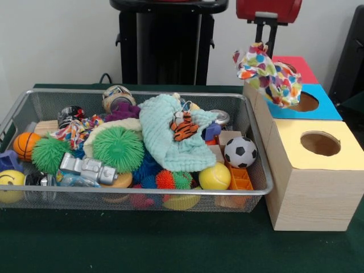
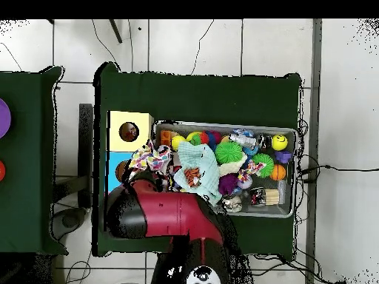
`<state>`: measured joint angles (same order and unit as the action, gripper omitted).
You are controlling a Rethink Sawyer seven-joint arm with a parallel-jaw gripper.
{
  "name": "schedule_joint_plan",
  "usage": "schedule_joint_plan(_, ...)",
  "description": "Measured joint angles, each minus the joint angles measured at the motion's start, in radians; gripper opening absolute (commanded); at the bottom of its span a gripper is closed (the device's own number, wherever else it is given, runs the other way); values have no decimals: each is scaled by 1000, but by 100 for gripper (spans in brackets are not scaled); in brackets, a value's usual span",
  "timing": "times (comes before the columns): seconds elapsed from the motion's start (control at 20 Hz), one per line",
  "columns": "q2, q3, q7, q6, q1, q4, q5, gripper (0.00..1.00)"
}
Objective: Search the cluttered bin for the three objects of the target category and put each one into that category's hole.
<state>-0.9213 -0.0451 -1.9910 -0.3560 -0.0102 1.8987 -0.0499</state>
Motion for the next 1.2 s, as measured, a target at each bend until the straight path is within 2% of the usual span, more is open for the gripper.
schedule_joint_plan(0.55, 133, -95, -61, 3, 87, -103, 92, 0)
schedule_joint_plan(1.2, 154, -164, -62, -42, 134, -243, 162, 0)
